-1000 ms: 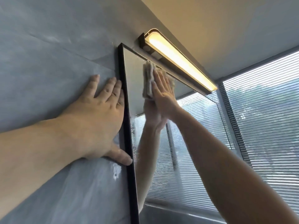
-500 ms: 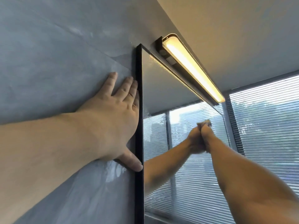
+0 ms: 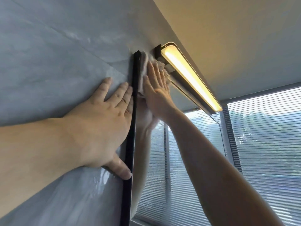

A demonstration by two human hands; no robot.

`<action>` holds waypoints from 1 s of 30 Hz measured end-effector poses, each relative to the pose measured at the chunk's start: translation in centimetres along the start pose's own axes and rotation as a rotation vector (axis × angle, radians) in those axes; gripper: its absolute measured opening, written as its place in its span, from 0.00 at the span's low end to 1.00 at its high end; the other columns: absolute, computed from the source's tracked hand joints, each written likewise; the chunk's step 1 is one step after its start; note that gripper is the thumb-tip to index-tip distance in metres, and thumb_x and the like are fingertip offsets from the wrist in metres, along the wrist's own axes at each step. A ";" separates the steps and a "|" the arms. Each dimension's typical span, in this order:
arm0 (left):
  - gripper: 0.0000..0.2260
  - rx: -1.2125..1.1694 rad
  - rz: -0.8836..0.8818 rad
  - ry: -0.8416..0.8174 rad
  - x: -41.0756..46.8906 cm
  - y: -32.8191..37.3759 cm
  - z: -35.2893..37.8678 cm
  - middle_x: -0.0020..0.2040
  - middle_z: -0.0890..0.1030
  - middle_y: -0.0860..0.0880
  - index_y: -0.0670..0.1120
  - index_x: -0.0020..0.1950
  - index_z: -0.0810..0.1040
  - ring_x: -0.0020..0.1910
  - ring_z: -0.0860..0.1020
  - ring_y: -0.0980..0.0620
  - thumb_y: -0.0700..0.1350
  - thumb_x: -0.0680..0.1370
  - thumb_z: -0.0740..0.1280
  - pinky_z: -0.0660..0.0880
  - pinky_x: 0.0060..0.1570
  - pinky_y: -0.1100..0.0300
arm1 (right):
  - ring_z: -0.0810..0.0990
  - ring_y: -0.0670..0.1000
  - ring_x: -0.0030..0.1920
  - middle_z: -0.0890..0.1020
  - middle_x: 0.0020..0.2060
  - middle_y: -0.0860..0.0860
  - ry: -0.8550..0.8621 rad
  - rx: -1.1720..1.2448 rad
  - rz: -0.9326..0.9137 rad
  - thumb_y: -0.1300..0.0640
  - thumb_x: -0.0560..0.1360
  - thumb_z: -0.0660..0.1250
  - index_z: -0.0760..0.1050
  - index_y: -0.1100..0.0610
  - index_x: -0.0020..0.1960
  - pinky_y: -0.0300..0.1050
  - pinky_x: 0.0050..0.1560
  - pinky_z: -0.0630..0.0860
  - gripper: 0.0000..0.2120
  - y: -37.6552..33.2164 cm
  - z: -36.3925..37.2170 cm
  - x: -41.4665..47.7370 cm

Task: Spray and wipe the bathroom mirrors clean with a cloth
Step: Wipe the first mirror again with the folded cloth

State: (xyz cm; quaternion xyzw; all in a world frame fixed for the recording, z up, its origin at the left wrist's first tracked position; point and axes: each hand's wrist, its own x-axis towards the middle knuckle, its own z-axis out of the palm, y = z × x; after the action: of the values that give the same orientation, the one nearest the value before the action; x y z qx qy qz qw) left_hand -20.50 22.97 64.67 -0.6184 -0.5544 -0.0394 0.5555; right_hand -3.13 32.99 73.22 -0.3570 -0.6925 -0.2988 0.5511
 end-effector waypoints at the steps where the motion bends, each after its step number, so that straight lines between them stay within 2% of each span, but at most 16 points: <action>1: 0.70 0.010 0.008 -0.023 0.3 0.4 -0.2 0.78 0.29 0.32 0.32 0.76 0.30 0.78 0.29 0.34 0.87 0.59 0.48 0.33 0.74 0.30 | 0.34 0.47 0.82 0.40 0.84 0.45 -0.022 0.005 -0.021 0.38 0.83 0.40 0.41 0.46 0.85 0.53 0.81 0.31 0.33 -1.3 0.1 0.0; 4: 0.70 0.037 0.016 0.027 0.9 0.3 0.8 0.79 0.31 0.32 0.32 0.76 0.29 0.79 0.29 0.34 0.87 0.59 0.47 0.33 0.74 0.30 | 0.34 0.47 0.83 0.40 0.84 0.44 -0.030 0.004 -0.074 0.38 0.82 0.39 0.41 0.46 0.85 0.54 0.82 0.32 0.33 -1.2 -0.2 0.4; 7: 0.70 0.051 0.032 0.043 1.4 0.6 1.0 0.77 0.29 0.31 0.32 0.76 0.28 0.78 0.29 0.34 0.87 0.58 0.45 0.34 0.74 0.30 | 0.36 0.45 0.83 0.42 0.84 0.45 -0.015 0.024 -0.104 0.41 0.84 0.39 0.43 0.47 0.85 0.48 0.81 0.32 0.31 0.4 -0.5 0.5; 9: 0.70 0.019 0.027 0.027 1.3 0.3 0.9 0.77 0.27 0.31 0.32 0.75 0.27 0.78 0.28 0.34 0.87 0.59 0.46 0.33 0.74 0.30 | 0.38 0.44 0.83 0.44 0.84 0.45 0.034 0.036 -0.014 0.41 0.85 0.40 0.45 0.49 0.85 0.46 0.81 0.33 0.31 2.5 -0.2 0.4; 11: 0.70 0.028 0.029 0.042 1.5 0.3 1.1 0.77 0.28 0.31 0.32 0.73 0.26 0.78 0.29 0.33 0.87 0.59 0.46 0.32 0.74 0.29 | 0.40 0.45 0.83 0.46 0.85 0.46 0.091 0.015 0.107 0.40 0.83 0.40 0.46 0.50 0.85 0.49 0.82 0.35 0.32 5.7 0.0 0.0; 13: 0.70 0.009 0.038 0.065 1.6 0.4 1.2 0.77 0.29 0.31 0.31 0.73 0.27 0.78 0.30 0.33 0.87 0.59 0.47 0.33 0.74 0.29 | 0.42 0.47 0.84 0.47 0.85 0.48 0.088 0.005 0.237 0.44 0.86 0.42 0.47 0.52 0.85 0.53 0.83 0.39 0.30 9.4 -0.3 -0.8; 15: 0.71 0.022 0.049 0.061 1.6 0.4 1.2 0.77 0.30 0.30 0.31 0.75 0.29 0.79 0.31 0.32 0.87 0.59 0.48 0.35 0.73 0.28 | 0.43 0.48 0.84 0.49 0.85 0.49 0.114 0.067 0.375 0.48 0.88 0.44 0.47 0.53 0.85 0.53 0.83 0.40 0.27 12.0 -1.0 -1.5; 19: 0.69 -0.027 0.042 0.079 1.6 0.4 1.1 0.78 0.31 0.30 0.30 0.71 0.28 0.79 0.31 0.32 0.87 0.59 0.49 0.35 0.73 0.28 | 0.41 0.51 0.84 0.46 0.85 0.50 0.081 0.048 0.559 0.48 0.89 0.43 0.44 0.54 0.85 0.51 0.83 0.37 0.27 11.8 -1.2 -1.5; 21: 0.69 -0.028 0.044 0.095 1.6 0.4 1.1 0.78 0.31 0.30 0.31 0.69 0.27 0.79 0.32 0.32 0.87 0.59 0.50 0.35 0.73 0.28 | 0.38 0.51 0.84 0.43 0.85 0.50 0.044 -0.016 0.467 0.45 0.87 0.41 0.42 0.53 0.85 0.53 0.83 0.36 0.29 8.9 -0.7 -1.8; 24: 0.69 0.004 0.040 0.082 1.4 0.4 1.1 0.77 0.30 0.30 0.31 0.71 0.27 0.79 0.31 0.32 0.86 0.60 0.50 0.35 0.74 0.29 | 0.33 0.47 0.82 0.37 0.84 0.46 -0.077 -0.032 0.107 0.45 0.87 0.43 0.38 0.50 0.85 0.50 0.81 0.29 0.29 2.9 0.0 -3.8; 26: 0.68 -0.022 0.024 0.079 1.2 0.4 0.7 0.78 0.31 0.30 0.31 0.71 0.26 0.79 0.31 0.32 0.86 0.61 0.49 0.35 0.74 0.29 | 0.29 0.43 0.80 0.34 0.82 0.41 -0.104 -0.011 -0.031 0.43 0.87 0.44 0.36 0.46 0.84 0.47 0.78 0.26 0.29 -0.2 0.3 -5.7; 30: 0.70 -0.032 0.041 0.093 0.6 0.3 0.6 0.79 0.32 0.31 0.32 0.76 0.29 0.79 0.32 0.33 0.86 0.60 0.48 0.36 0.75 0.30 | 0.29 0.40 0.79 0.33 0.78 0.37 -0.116 0.012 -0.053 0.41 0.84 0.40 0.35 0.42 0.82 0.42 0.77 0.26 0.30 0.6 -0.1 -6.5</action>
State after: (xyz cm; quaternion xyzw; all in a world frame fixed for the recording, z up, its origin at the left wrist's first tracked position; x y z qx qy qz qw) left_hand -20.40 23.88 64.63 -0.6362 -0.5143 -0.0657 0.5714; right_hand -1.69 32.19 66.92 -0.3517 -0.7343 -0.2879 0.5042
